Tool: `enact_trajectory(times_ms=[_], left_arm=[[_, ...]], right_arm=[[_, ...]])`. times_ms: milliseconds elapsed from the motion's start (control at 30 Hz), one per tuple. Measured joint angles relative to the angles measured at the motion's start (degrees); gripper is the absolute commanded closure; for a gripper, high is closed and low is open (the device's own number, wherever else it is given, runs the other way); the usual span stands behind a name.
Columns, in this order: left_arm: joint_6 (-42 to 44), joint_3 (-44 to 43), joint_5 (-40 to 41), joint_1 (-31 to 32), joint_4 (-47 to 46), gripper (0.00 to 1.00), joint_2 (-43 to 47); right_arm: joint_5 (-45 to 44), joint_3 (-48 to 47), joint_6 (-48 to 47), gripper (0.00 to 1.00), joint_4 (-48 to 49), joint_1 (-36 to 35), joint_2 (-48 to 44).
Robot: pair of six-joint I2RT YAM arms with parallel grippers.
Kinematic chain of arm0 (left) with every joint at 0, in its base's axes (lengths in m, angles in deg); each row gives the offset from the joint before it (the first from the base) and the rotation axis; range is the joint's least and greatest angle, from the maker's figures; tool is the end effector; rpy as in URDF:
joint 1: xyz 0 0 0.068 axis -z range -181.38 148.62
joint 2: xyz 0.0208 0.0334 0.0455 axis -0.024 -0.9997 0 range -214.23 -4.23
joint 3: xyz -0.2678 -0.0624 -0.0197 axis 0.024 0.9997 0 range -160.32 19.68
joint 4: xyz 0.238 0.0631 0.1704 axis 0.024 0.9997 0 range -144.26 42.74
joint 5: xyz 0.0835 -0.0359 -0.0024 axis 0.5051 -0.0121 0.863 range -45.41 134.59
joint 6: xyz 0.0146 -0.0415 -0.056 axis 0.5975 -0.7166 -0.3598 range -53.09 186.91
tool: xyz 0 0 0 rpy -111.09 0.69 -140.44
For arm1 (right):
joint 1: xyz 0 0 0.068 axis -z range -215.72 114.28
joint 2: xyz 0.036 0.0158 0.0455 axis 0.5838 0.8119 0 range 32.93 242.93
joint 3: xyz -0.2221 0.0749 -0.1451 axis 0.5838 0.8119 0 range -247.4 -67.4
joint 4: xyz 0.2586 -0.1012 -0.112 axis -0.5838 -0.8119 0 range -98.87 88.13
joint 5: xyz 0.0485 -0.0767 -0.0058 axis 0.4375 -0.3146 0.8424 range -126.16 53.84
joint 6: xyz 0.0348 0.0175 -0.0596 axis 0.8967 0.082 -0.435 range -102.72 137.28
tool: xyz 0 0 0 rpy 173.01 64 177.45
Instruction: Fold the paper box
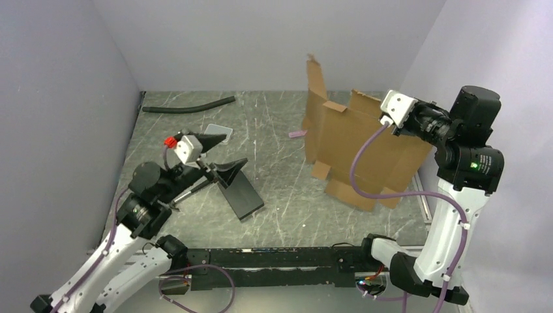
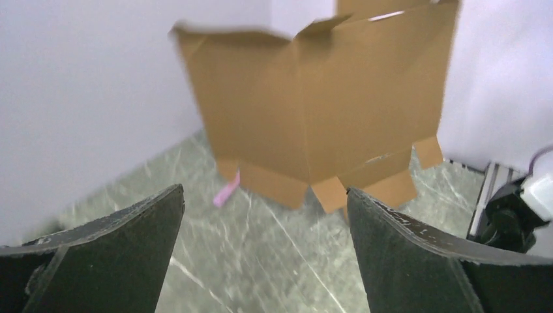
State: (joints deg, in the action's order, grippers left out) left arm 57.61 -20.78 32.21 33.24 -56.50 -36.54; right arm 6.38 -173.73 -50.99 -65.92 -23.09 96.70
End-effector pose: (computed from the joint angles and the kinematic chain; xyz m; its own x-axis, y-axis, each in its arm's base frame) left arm 0.1552 -0.1224 0.3797 0.0287 -0.2118 -0.9769 0.7428 0.6584 -0.1209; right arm 0.1848 -0.0010 0.5470 0.2881 -0.7660 -0.5746 -0.4997 0.3916 -0.7726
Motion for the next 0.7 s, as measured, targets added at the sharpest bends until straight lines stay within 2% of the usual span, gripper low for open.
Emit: enact_trajectory(times_ms=[200, 300, 400, 567, 700], left_arm=[[17.1, -14.4, -18.4, 0.2, -6.3, 0.02, -17.6], [23.9, -19.1, -22.8, 1.6, -7.6, 0.03, -25.4], [31.2, -23.9, -23.1, 6.5, -6.6, 0.03, -32.9], [41.4, -29.7, -18.0, 15.9, -6.8, 0.13, -42.7], [46.7, -30.5, -13.1, 18.1, -8.4, 0.22, -47.7]], right_arm=[[-2.3, -6.4, -7.8, 1.00, -5.3, -5.4, 4.3], [-3.9, -9.2, -8.6, 1.00, -6.8, -9.0, 7.0], [-5.2, -10.3, -8.6, 1.00, -7.3, -11.2, 8.7], [-6.6, -9.2, -8.1, 1.00, -8.0, -13.1, 8.5], [-7.4, -7.3, -8.0, 1.00, -8.0, -14.4, 7.6]])
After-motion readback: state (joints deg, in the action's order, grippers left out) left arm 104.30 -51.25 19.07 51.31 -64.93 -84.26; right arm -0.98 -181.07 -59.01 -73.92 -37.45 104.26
